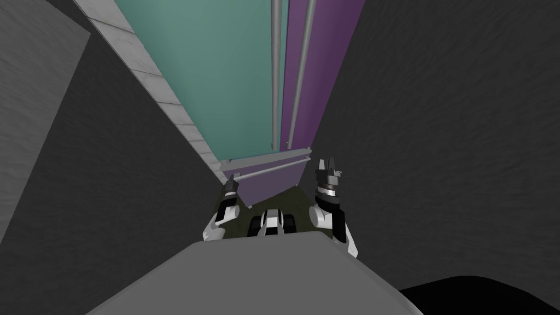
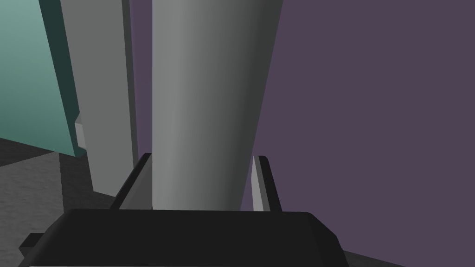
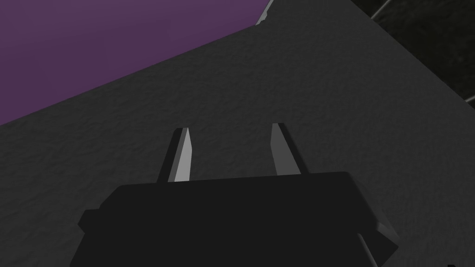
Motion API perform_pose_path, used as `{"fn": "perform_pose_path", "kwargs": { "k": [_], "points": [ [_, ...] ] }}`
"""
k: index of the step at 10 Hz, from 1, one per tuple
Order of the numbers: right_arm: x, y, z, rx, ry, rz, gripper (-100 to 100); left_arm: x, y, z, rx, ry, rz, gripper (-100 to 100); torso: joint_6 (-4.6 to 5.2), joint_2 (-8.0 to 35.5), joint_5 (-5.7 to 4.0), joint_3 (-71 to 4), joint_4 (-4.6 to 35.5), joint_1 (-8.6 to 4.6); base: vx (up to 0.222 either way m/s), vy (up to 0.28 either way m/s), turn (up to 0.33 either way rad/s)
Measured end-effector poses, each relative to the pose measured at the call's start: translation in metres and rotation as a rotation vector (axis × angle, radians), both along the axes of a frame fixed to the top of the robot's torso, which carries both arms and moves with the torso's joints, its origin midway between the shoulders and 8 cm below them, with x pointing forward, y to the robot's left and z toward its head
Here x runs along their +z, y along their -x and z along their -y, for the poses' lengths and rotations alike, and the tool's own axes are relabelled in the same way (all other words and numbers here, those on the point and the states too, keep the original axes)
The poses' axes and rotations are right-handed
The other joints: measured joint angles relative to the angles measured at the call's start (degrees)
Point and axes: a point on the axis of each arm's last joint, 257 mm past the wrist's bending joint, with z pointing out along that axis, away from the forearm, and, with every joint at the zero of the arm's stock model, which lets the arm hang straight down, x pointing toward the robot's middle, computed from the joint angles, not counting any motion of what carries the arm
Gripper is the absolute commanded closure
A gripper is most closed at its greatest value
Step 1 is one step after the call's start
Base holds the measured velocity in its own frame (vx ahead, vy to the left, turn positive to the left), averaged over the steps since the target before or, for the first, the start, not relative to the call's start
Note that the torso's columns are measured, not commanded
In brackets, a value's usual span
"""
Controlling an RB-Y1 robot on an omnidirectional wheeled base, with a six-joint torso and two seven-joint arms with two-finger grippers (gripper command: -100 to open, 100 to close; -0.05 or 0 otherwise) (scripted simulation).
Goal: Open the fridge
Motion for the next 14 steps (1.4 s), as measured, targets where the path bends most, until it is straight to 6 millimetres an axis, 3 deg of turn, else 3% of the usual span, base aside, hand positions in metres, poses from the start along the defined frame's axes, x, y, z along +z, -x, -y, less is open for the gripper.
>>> {"fn": "perform_pose_path", "kwargs": {
  "k": [2, 14],
  "points": [
    [0.0, 0.0, 0.0, 0.0, 0.0, 0.0, 0, -0.008, -0.004, 0.0, -0.003, 0.004, -0.007, 100, 0.08, -0.3, 0.17, -0.2, -0.2, 0.16, -0.048, -0.011, 0.053],
    [0.0, 0.0, 0.0, 0.0, 0.0, 0.0, 0, -0.006, -0.087, 0.019, -0.069, 0.004, -0.013, 100, 0.09, -0.3, 0.06, -0.2, -0.2, 0.05, -0.075, -0.024, 0.054]
  ]
}}
